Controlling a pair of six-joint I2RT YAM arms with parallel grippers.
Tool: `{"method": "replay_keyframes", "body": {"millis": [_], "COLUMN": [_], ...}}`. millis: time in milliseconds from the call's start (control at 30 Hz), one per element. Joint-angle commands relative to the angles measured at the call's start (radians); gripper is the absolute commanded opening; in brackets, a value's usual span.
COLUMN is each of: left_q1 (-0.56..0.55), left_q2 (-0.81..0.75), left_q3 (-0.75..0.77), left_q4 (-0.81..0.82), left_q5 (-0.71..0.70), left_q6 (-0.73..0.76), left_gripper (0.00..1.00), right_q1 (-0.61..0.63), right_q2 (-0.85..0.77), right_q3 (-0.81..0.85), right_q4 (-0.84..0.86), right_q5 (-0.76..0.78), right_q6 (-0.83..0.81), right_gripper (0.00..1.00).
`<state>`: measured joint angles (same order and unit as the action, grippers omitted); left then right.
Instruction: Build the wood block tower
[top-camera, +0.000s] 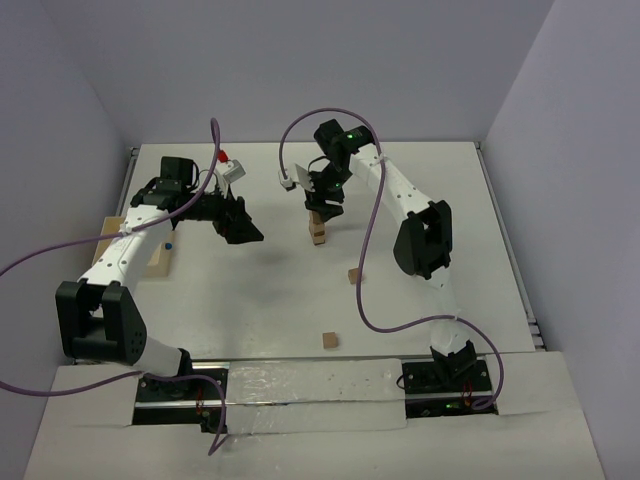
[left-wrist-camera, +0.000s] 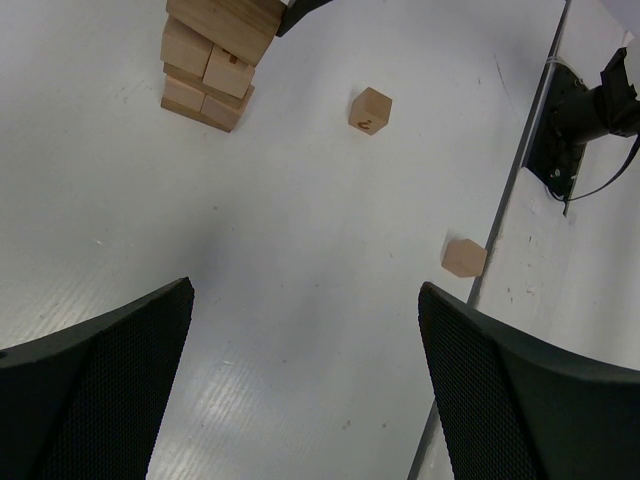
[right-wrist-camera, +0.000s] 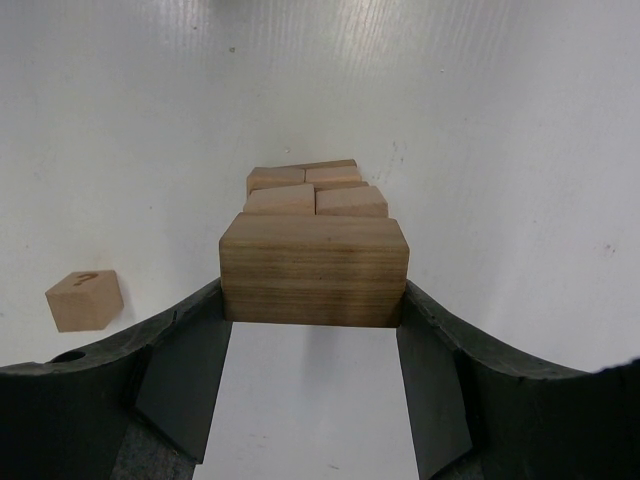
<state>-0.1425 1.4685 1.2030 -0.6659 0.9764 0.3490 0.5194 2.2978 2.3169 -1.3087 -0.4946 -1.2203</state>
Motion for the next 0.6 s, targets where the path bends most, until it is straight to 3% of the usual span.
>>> {"method": "replay_keyframes", "body": {"millis": [0, 567], "left_q1": [0.003, 0.003], "left_q2": [0.005, 0.01], "left_q3": [0.026, 0.03], "left_q4": [0.015, 0.005], "left_q5": [0.036, 0.033], "left_q6": [0.027, 0.038], "left_gripper": [0.99, 0.99], "right_q1": [0.007, 0.011], "right_q2": [0.009, 0.022], "right_q3": [0.018, 0.012], "right_q4": [0.001, 0.019], "right_q5": [-0.002, 0.003], "right_q6": [0.001, 0.005], "right_gripper": [0.49, 0.59]}}
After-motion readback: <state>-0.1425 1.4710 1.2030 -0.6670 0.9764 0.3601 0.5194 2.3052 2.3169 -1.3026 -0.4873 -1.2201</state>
